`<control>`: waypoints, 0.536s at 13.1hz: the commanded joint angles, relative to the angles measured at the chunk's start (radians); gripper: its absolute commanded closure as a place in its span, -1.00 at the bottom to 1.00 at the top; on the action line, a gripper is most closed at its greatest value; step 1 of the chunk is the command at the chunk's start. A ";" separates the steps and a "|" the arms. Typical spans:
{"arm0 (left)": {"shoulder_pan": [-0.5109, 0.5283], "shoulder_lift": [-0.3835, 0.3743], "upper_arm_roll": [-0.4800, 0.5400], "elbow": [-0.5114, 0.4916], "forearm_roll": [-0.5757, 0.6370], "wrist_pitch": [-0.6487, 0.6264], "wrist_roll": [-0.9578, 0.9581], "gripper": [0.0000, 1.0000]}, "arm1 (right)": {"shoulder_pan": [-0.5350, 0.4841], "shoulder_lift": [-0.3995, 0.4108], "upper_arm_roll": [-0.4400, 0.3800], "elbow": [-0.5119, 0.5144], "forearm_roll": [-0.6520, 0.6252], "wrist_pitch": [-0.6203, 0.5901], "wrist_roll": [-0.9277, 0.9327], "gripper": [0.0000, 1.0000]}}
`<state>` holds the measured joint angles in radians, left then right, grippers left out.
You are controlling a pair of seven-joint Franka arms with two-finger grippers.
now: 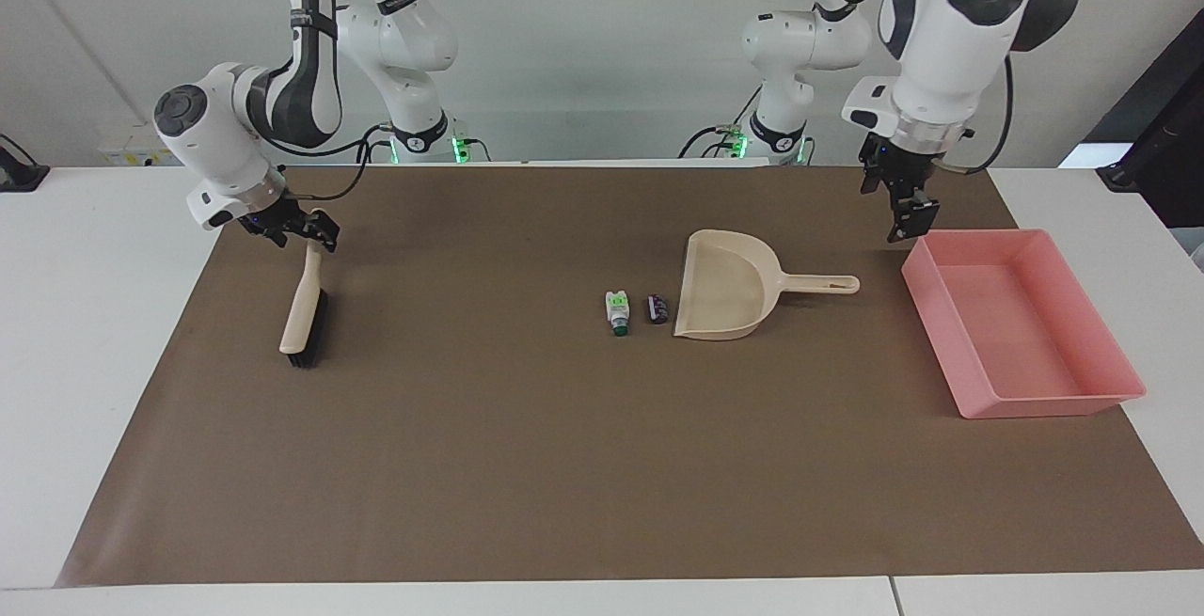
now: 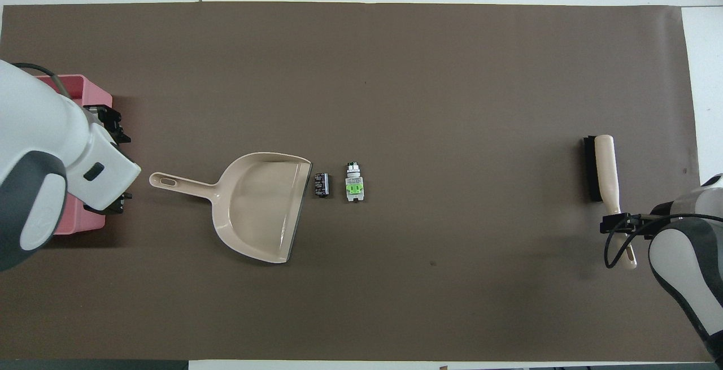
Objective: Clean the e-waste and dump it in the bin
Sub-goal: 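Grasp the dustpan handle with the left gripper while the right gripper reaches the brush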
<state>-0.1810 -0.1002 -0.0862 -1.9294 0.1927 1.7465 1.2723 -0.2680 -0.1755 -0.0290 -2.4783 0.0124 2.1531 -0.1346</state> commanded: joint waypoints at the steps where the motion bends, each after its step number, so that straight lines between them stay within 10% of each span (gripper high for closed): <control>1: -0.034 -0.029 0.006 -0.149 0.056 0.120 -0.034 -0.92 | -0.013 -0.032 0.007 -0.031 0.029 0.031 -0.036 -0.90; 7: -0.115 0.037 0.006 -0.342 0.212 0.340 -0.275 -0.87 | -0.005 -0.032 0.007 -0.054 0.062 0.092 -0.051 -0.77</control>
<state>-0.2584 -0.0739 -0.0885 -2.2412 0.3496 2.0465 1.0744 -0.2672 -0.1770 -0.0265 -2.4900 0.0269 2.1994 -0.1376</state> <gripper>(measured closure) 0.053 0.115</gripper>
